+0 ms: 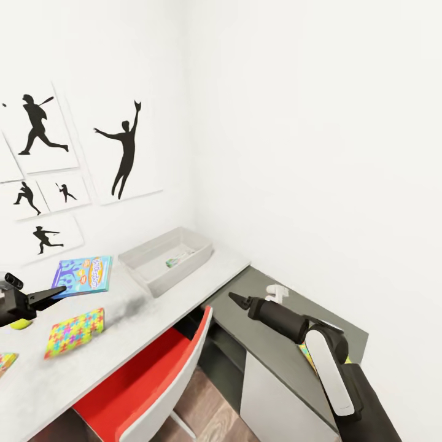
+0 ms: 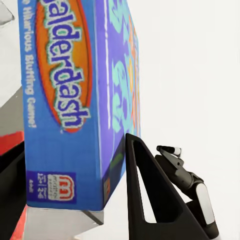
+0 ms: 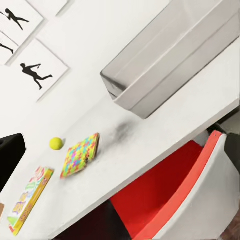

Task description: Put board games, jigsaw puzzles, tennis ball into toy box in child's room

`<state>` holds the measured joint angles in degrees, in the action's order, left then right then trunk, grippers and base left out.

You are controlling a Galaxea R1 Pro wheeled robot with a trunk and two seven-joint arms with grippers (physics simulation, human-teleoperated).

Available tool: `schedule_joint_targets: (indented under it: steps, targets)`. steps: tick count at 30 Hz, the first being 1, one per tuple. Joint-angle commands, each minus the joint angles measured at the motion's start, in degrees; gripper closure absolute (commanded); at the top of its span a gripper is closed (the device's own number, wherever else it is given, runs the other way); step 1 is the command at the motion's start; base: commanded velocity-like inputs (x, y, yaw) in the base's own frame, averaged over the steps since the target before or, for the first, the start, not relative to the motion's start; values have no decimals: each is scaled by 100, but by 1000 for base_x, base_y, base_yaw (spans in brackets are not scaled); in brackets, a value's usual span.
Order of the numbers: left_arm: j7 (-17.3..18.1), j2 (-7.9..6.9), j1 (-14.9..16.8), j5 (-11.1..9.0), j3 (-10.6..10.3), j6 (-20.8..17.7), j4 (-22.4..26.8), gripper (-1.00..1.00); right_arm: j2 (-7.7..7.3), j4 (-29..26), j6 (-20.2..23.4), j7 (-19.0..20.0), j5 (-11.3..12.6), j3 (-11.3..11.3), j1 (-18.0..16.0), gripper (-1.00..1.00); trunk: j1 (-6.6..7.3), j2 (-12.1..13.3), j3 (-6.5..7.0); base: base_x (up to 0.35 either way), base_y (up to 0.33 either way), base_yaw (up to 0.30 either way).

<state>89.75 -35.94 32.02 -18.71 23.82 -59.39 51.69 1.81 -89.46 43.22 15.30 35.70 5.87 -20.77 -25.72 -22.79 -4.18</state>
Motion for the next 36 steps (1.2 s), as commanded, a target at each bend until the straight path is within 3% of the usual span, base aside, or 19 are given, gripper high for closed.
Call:
schedule_joint_targets:
  steps: [1, 8, 20, 36]
  targets:
    - [25, -1, 6, -11, 0, -61, -1, 100, 3, -5, 29, 18, -9, -7, -6, -100, -6, -13, -13, 265, 149, 287]
    - [25, -1, 6, -15, 0, -61, -1, 100, -4, -2, 29, 24, -10, -13, -6, -100, -6, -13, -13, 283, 111, 270]
    - [25, -1, 6, -19, 0, -61, -1, 100, -7, -1, 29, 69, -10, -16, -6, -100, -6, -13, -13, 302, 62, 38]
    - [25, 7, 6, -17, 0, -61, -1, 100, -12, -6, 29, 73, -10, -16, -6, -100, -6, -13, -13, 94, 1, 255]
